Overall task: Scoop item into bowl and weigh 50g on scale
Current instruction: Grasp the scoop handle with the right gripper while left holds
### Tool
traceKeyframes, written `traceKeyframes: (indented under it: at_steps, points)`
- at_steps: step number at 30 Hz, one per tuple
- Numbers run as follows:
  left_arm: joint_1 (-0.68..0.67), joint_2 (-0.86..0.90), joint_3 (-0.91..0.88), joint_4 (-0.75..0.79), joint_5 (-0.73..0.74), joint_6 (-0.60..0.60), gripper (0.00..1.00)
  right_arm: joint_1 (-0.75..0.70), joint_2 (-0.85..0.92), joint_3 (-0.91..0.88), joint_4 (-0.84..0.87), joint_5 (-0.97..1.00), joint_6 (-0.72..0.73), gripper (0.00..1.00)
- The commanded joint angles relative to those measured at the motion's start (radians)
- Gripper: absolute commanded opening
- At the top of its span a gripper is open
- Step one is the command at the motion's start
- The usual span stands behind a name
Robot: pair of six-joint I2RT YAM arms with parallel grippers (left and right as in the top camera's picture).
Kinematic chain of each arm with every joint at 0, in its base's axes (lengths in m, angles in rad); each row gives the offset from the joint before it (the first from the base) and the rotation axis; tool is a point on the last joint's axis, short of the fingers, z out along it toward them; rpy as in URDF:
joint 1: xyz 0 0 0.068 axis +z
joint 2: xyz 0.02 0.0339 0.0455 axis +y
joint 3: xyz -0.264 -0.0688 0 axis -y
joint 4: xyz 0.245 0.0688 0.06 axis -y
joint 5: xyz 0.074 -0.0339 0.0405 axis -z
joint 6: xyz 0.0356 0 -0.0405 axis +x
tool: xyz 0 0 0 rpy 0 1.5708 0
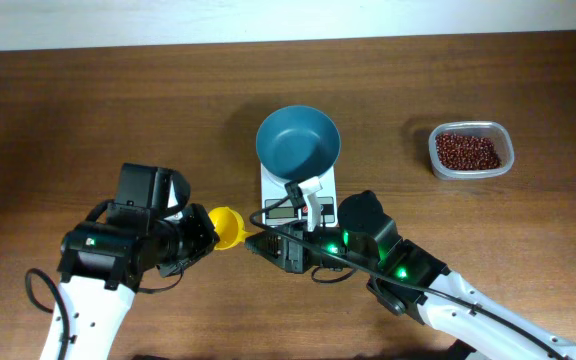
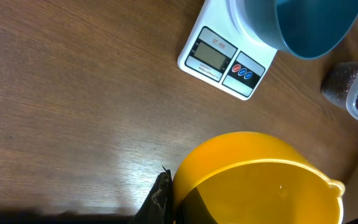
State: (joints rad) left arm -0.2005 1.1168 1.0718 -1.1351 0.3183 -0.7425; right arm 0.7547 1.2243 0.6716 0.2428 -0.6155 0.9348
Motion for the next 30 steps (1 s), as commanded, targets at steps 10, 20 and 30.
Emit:
traceKeyframes:
  at_steps: [10,20,30]
  points:
    - [-0.015,0.002,0.008,-0.018,-0.053,0.094,0.00,0.006,0.006,0.018,-0.006,-0.005,-0.040,0.16]
    - [-0.014,0.002,0.008,-0.002,-0.053,0.031,0.00,0.006,0.007,0.018,-0.029,-0.013,-0.039,0.16]
    - [-0.014,0.002,0.008,-0.002,-0.080,0.028,0.00,0.006,0.007,0.018,-0.030,-0.024,-0.039,0.12]
